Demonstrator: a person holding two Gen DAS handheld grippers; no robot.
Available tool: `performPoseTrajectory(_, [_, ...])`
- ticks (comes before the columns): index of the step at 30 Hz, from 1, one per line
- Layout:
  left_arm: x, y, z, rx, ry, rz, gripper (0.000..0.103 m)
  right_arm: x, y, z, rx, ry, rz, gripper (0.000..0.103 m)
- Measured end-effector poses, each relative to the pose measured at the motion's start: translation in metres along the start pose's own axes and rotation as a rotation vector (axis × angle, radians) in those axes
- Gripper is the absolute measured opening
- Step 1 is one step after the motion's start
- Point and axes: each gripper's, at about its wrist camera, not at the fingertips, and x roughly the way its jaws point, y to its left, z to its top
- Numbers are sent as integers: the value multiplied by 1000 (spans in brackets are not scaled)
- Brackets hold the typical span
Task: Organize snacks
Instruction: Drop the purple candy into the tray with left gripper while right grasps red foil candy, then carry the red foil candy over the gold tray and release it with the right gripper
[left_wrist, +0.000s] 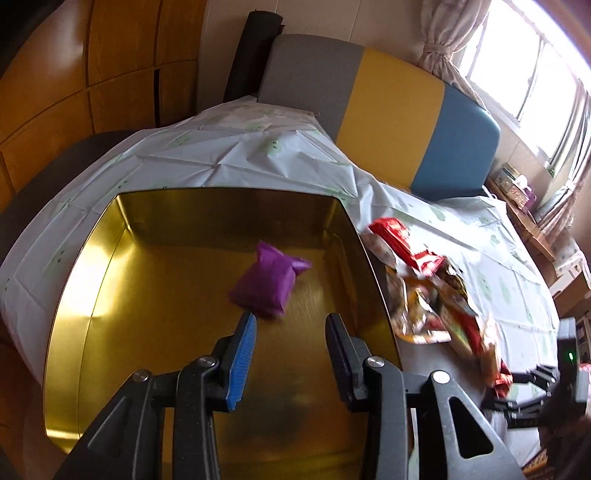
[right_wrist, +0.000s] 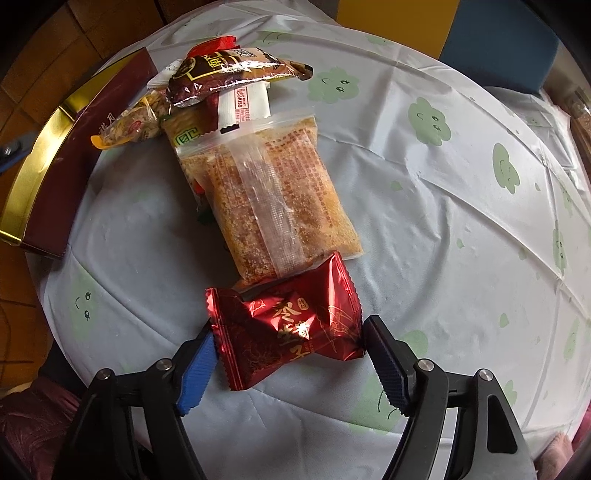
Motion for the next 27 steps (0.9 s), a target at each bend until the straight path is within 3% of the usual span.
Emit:
performPoseTrajectory(10, [-18,1,-31,19,13,-28,39,0,-2,-3,20,-23,-17,77])
performPoseTrajectory(15, [-25,6,-39,41,-1,10,39,-11,12,-11,41,-42,-58,59])
performPoseTrajectory(16, [-27,8,-41,41,-5,22,39,-16,17,-16,39,-49,-55,50])
performPoseTrajectory(22, [-30,26,-45,15,-10,41,39,-35,48,-42,18,-101,-6,50])
performPoseTrajectory(27, [-30,33,-46,-5,-18,52,39,-59,86,-34,-36,-174,71,50])
